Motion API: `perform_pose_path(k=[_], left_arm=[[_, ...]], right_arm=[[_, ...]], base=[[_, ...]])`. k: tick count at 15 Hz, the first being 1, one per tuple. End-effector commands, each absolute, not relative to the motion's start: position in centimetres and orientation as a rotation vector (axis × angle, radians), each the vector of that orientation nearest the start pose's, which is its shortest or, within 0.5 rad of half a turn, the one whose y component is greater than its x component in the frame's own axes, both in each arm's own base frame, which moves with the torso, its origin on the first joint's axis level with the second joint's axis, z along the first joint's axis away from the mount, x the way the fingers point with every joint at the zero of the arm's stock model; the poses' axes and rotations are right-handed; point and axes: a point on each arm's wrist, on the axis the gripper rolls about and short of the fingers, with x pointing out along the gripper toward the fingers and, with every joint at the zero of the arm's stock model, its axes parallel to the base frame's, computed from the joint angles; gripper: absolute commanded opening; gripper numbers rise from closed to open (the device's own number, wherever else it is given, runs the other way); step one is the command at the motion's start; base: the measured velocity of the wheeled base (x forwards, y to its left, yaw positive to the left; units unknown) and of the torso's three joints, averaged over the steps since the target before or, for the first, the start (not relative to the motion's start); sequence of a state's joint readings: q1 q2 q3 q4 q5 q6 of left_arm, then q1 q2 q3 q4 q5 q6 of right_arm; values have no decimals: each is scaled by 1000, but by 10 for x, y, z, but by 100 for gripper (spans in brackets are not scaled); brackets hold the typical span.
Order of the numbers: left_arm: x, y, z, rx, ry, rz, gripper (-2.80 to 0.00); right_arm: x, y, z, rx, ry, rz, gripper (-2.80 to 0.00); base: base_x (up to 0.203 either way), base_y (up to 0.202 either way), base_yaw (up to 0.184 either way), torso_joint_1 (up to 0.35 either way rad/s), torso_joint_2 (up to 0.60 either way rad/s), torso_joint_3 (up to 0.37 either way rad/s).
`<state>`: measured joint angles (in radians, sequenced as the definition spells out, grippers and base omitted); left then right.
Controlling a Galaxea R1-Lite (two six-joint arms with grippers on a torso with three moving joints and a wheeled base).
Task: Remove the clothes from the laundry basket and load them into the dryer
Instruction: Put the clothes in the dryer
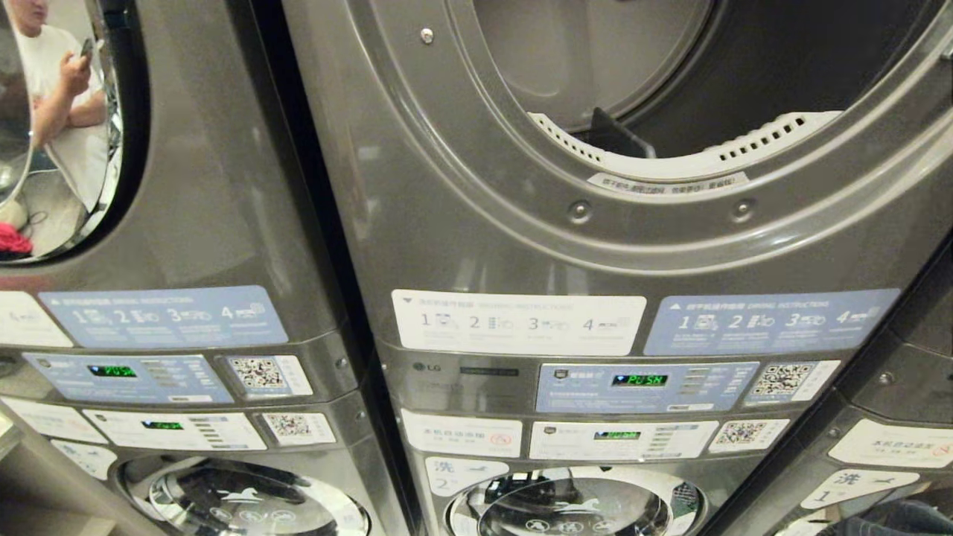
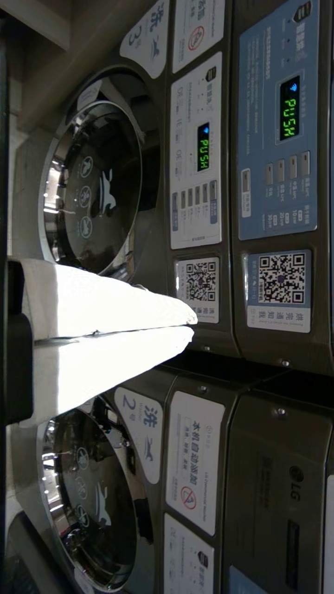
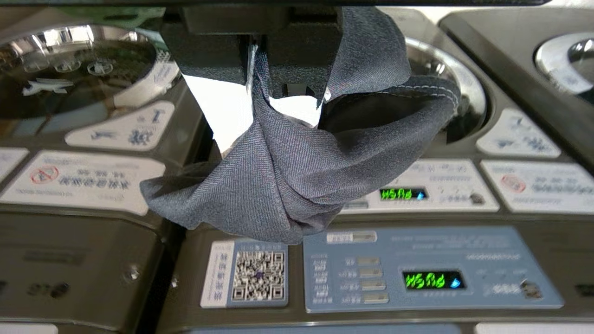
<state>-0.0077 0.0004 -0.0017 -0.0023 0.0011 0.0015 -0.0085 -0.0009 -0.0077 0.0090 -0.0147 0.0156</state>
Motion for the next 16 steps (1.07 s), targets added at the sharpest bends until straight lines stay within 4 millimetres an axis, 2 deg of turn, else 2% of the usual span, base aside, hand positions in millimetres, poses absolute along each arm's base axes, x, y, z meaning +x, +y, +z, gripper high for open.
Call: perform_pose_path(k=[1,11,16], left_arm=[[-23,0,76,2,-5,-6,-280],[-23,0,76,0,-6,-6,-280],[-23,0,76,-2,-6,-6,-280]], right_arm=[[-23,0,77,17,1,-23,-280],[-23,0,77,17,1,-23,-280],[-23,0,77,14,3,-22,-280]], base=[[196,0,1,-6,3,-2],[194,0,-1,-3,9,6],[24,0,-1,-3,2,5]])
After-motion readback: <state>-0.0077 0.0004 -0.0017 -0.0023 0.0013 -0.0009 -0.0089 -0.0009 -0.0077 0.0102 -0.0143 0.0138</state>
